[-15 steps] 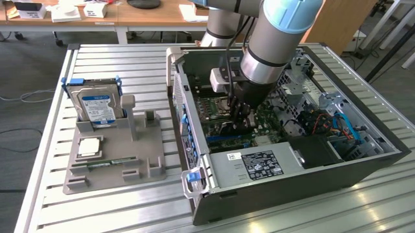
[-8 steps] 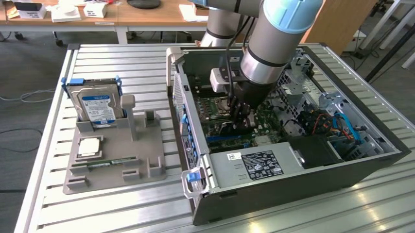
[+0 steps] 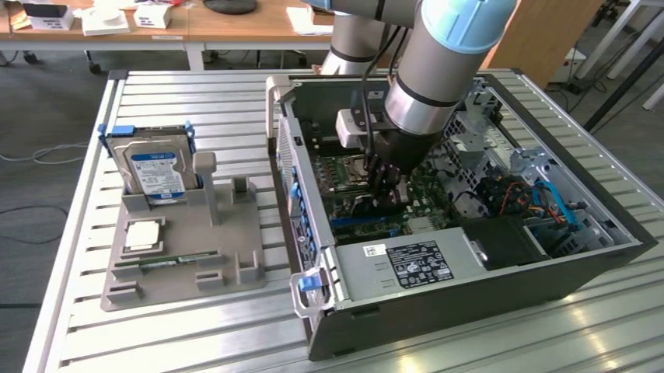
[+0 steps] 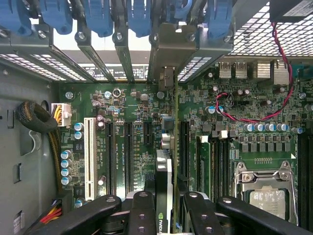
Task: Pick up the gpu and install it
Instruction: 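Insert the gpu into the slot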
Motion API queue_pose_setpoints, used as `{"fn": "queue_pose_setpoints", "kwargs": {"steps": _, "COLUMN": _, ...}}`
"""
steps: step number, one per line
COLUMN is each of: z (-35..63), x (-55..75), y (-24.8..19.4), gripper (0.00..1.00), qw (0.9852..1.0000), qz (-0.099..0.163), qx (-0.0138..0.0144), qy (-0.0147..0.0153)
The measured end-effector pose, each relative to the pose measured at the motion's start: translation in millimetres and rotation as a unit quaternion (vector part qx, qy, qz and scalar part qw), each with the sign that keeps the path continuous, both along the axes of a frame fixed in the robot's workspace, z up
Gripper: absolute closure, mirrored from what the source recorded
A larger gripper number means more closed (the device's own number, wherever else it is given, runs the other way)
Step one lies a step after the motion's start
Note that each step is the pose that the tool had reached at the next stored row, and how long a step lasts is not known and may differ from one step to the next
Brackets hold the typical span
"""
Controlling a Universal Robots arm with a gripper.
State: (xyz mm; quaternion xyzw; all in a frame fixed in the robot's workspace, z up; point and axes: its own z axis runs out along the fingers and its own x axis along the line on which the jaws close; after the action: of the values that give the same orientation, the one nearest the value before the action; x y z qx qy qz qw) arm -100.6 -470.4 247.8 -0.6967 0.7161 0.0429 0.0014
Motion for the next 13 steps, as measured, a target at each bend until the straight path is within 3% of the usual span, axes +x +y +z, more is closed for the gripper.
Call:
{"fn": "queue_pose_setpoints", "kwargs": {"steps": 2, "z": 0.1, "x": 0.0, "y": 0.0, "gripper": 0.72, "qw": 1.0000, "qz": 0.000, "qx": -0.0001, "qy": 0.0001}}
{"fn": "queue_pose_setpoints", "kwargs": {"steps": 5, "z": 0.0, "x": 0.0, "y": 0.0, "gripper": 0.60, "qw": 1.0000, "qz": 0.000, "qx": 0.0000, "qy": 0.0000}}
{"fn": "queue_pose_setpoints", "kwargs": {"steps": 13, "z": 0.0, "x": 0.0, "y": 0.0, "gripper": 0.60, "qw": 1.0000, "qz": 0.000, "qx": 0.0000, "qy": 0.0000}}
